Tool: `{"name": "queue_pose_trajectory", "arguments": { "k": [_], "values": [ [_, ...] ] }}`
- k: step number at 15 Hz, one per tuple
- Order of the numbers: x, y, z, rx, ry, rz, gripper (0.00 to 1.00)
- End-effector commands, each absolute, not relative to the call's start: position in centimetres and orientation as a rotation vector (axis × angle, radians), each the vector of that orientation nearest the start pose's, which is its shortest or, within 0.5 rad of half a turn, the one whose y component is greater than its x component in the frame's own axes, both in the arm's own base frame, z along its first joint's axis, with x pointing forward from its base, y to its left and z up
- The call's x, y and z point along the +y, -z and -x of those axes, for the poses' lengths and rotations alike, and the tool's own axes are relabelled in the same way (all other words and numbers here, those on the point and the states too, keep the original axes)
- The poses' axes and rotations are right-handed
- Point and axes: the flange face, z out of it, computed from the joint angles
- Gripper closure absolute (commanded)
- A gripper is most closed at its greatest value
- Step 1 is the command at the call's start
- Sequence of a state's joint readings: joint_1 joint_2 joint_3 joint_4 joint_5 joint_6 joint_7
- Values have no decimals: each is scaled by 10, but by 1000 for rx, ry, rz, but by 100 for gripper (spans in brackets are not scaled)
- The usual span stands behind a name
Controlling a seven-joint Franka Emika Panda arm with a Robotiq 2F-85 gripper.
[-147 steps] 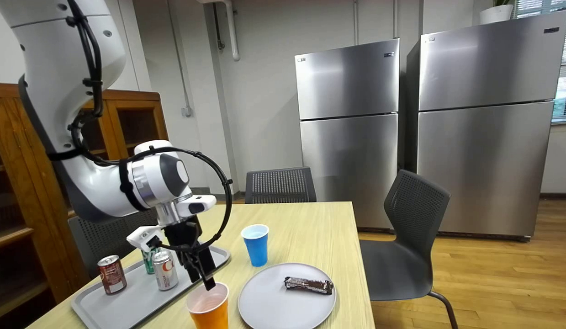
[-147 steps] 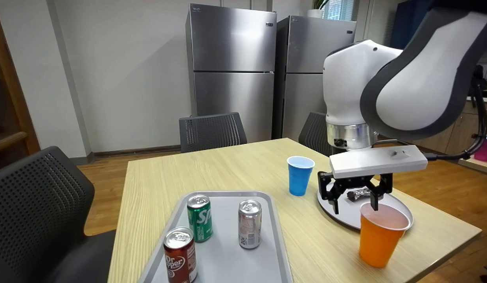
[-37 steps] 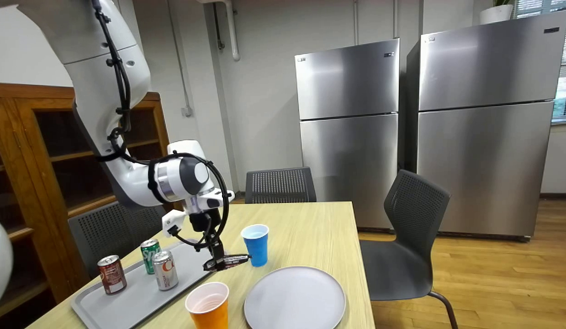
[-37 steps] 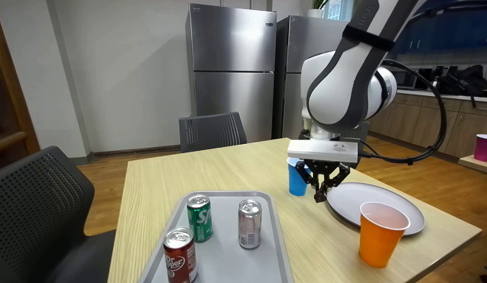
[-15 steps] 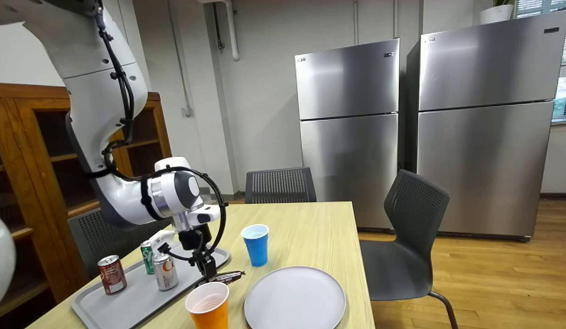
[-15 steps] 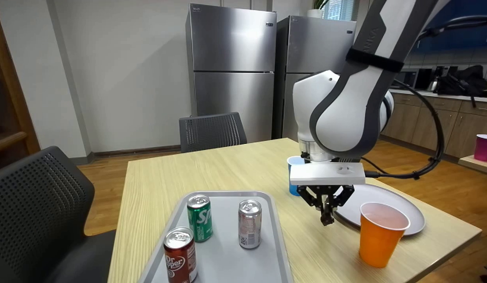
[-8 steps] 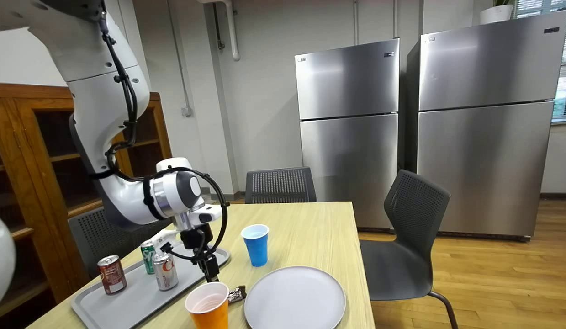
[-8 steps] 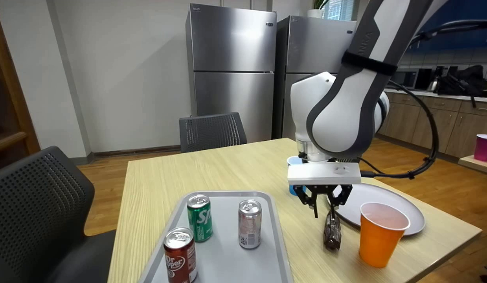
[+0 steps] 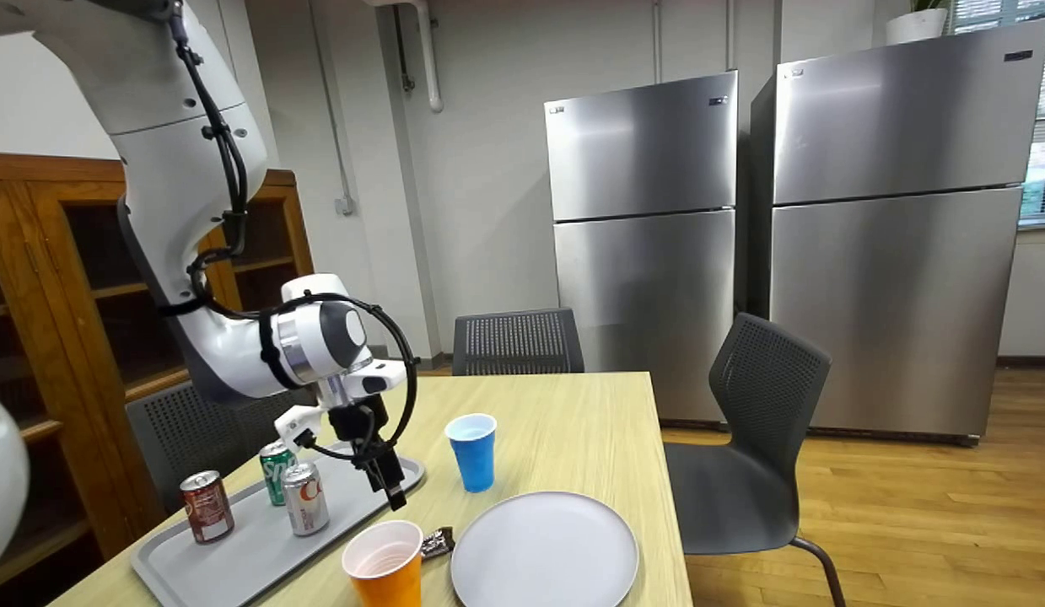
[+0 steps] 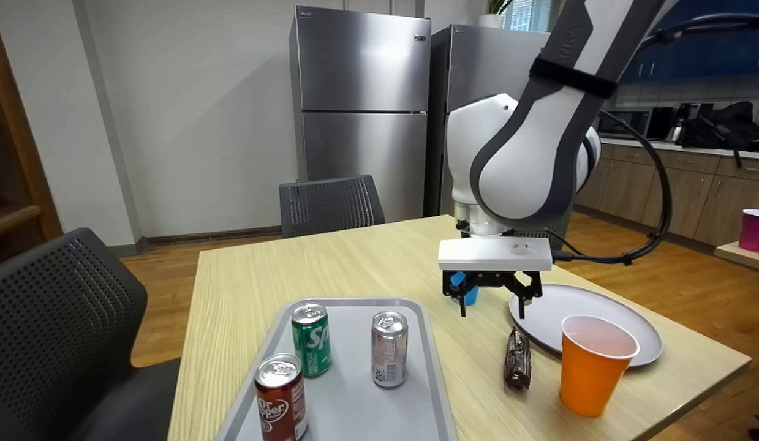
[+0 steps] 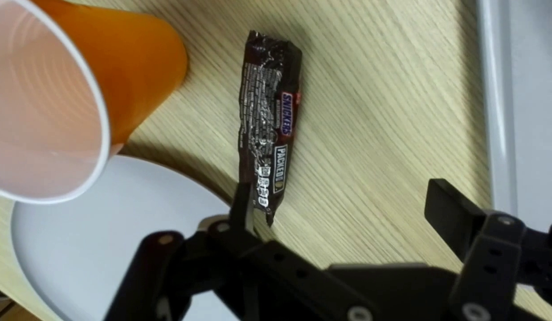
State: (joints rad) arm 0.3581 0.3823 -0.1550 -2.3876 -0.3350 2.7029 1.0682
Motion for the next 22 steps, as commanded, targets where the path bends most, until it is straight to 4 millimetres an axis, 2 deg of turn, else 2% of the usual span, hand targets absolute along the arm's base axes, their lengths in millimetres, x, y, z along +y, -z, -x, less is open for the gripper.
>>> {"name": "queue_pose_trajectory", "arguments": {
  "k": [1,13,17,18,22],
  "values": [
    [118,-189,-475,821,108,3184,0],
    [171,-272,-459,495,88,3112,0],
    [189,-286,-449,321,8,3133,0],
    [187,-273,-456,402,56,3127,0],
    [192,-278,-452,347,34,3135,0]
  ]
}}
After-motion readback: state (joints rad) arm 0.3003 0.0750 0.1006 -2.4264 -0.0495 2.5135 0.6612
